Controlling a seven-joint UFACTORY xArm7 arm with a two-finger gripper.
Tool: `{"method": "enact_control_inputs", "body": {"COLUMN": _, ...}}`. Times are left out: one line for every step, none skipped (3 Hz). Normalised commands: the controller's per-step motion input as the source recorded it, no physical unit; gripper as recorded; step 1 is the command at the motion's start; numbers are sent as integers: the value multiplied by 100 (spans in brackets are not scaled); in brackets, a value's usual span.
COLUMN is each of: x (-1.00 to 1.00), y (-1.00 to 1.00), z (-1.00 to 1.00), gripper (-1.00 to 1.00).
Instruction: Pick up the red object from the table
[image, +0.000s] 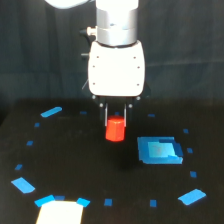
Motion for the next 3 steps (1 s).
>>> {"method": "enact_control_inputs", "body": {"x": -23, "y": -48, "z": 28, "gripper": -100}}
{"method": "enact_control_inputs", "body": {"x": 29, "y": 8, "z": 26, "gripper": -100}}
{"method": "enact_control_inputs", "body": {"x": -23, "y": 6, "z": 31, "gripper": -100}}
